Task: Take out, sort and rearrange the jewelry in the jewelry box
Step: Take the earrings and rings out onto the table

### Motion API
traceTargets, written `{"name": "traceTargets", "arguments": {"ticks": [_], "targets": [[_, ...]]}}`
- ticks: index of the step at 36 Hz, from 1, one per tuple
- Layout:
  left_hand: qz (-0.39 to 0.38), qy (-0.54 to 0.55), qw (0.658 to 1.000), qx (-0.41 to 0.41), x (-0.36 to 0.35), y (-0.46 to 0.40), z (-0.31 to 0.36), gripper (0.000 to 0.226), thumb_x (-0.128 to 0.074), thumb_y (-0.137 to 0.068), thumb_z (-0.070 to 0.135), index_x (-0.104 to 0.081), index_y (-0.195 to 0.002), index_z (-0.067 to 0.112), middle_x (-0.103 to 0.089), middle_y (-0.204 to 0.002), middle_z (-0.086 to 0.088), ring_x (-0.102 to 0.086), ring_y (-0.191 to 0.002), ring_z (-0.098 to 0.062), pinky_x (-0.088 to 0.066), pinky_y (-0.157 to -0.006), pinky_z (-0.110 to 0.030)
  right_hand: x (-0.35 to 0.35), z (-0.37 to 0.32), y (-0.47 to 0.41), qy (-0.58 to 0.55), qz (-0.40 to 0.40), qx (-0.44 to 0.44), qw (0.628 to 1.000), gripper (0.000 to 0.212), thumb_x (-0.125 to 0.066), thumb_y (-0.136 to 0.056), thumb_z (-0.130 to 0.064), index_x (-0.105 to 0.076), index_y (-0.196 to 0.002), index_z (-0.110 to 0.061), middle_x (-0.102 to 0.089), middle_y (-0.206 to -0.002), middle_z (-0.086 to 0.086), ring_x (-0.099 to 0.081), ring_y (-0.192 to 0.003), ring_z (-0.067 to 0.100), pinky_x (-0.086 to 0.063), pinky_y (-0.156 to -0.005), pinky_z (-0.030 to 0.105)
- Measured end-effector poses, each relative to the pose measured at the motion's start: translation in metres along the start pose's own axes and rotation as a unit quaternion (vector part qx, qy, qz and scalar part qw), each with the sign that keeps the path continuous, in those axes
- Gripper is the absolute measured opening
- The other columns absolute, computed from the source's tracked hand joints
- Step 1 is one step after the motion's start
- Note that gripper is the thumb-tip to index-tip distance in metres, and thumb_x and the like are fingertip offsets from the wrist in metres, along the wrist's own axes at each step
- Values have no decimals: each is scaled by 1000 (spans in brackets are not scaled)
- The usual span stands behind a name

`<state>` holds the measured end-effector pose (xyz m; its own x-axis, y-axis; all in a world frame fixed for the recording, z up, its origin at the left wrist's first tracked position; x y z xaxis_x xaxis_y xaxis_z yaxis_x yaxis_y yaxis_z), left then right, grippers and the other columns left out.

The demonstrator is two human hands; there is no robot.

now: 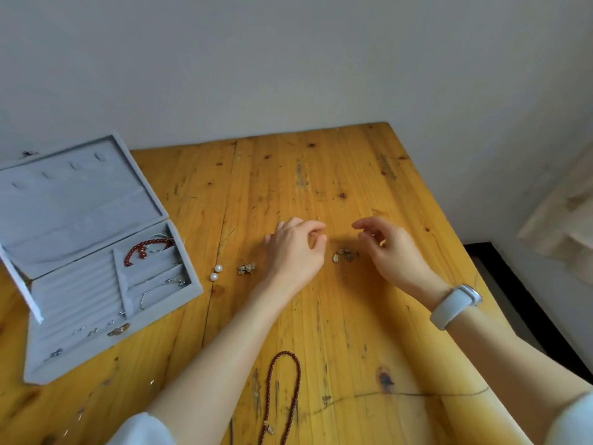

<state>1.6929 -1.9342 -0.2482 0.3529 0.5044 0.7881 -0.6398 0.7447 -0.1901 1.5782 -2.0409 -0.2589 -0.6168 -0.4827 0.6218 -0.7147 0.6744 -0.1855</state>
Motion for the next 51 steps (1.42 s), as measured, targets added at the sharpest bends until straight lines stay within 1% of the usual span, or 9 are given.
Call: {"name": "traceTargets", "arguments": {"ticks": [5,12,18,23,27,32,36,43,51], "targets": [[78,17,997,-3,38,43,-18,19,-54,-89,18,-65,-104,22,-58,-105,7,-50,-104,-13,-29,-89,-30,3,-17,26,-57,61,8,996,20,-45,-92,-7,-60,-102,-17,-56,-87,-6,-51,-77,2,-37,-65,9],[94,-30,994,49,86,97,-73,18,-56,-88,15,-67,-102,21,-59,-106,5,-53,-104,-16,-33,-92,-35,-54,-82,45,-50,-33,85,995,18,-49,-91,-6,-62,-102,-13,-60,-88,-5,-56,-78,12,-38,-65,8],[171,-94,973,124,151,132,-142,19,-54,-82,17,-70,-93,18,-65,-96,-2,-59,-95,-27,-38,-83,-40,-122,-148,54,-15,-138,168,976,19,-52,-88,-5,-65,-100,-11,-61,-90,-4,-52,-76,13,-36,-71,17],[204,-137,942,228,194,160,-207,18,-61,-83,11,-70,-98,17,-61,-106,-5,-51,-106,-28,-32,-82,-38,-176,-196,51,15,-178,221,959,21,-53,-87,-7,-69,-100,-14,-65,-97,3,-53,-89,17,-36,-82,22],[195,-139,933,268,206,172,-234,19,-59,-86,16,-69,-101,19,-57,-113,-3,-47,-111,-27,-33,-86,-38,-220,-231,46,79,-203,256,942,25,-50,-92,-18,-66,-110,-22,-60,-103,9,-46,-100,28,-38,-85,35],[171,-128,943,256,205,173,-243,21,-57,-86,21,-68,-104,25,-55,-115,4,-43,-112,-21,-29,-88,-34,-260,-247,45,170,-229,284,916,28,-45,-93,-25,-63,-115,-30,-52,-109,4,-40,-106,26,-23,-74,31],[173,-149,944,238,205,171,-244,21,-58,-86,23,-68,-104,27,-53,-114,6,-41,-112,-18,-28,-87,-34,-269,-244,48,215,-237,312,894,30,-43,-94,-29,-61,-118,-33,-50,-108,1,-38,-105,23,-21,-75,30],[137,-175,963,153,205,152,-238,13,-66,-81,31,-71,-93,31,-55,-103,8,-40,-105,-16,-20,-79,-30,-269,-246,42,196,-254,269,908,21,-52,-89,-26,-64,-105,-25,-50,-101,-2,-39,-102,21,-25,-77,31],[107,-185,976,40,203,143,-234,17,-75,-74,19,-75,-87,29,-58,-85,6,-46,-89,-20,-21,-71,-32,-270,-246,41,188,-251,233,920,13,-50,-87,-26,-61,-89,-20,-50,-91,-2,-41,-97,20,-25,-78,34]]}}
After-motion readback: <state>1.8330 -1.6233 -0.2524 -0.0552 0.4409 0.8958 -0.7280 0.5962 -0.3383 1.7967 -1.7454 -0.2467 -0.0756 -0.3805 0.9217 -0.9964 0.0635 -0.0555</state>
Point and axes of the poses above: each hand's wrist, its own y-axis away from the middle knuckle, its own x-axis out of the back of the hand, z = x × y, the point moved 5 cm from there along -y, towards the middle knuckle
